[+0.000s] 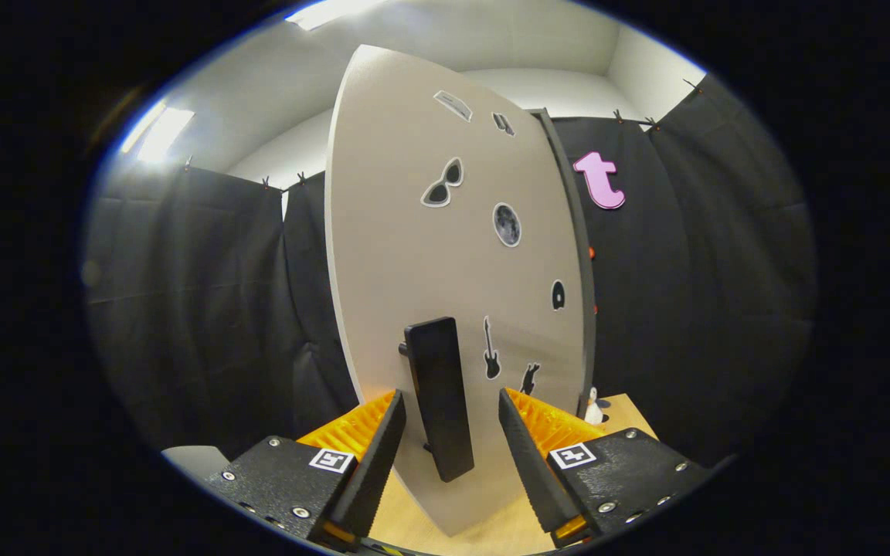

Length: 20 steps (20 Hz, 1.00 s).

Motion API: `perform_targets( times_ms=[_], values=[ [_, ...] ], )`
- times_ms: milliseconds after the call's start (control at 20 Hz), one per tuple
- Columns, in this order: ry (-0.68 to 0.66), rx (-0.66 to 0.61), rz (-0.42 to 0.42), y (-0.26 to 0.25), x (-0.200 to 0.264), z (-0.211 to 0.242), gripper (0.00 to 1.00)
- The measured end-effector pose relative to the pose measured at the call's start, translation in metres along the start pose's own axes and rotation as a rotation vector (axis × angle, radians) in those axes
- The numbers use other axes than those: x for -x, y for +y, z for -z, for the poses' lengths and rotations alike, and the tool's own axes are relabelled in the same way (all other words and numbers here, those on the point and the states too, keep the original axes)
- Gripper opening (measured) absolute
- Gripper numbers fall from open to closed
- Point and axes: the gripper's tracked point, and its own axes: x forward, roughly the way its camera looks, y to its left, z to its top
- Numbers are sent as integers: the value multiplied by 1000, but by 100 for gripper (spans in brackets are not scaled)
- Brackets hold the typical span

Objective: Open the shoe cabinet door, grab the shoes and put them into the shoe cabinet, then close the shoe cabinet door.

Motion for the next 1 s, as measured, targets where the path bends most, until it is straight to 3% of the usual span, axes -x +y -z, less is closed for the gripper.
perform_targets(
  times_ms=[550,1000],
  values=[
    [31,47,-62,53,-109,8,80],
    [20,145,-8,72,-167,0,80]
  ],
)
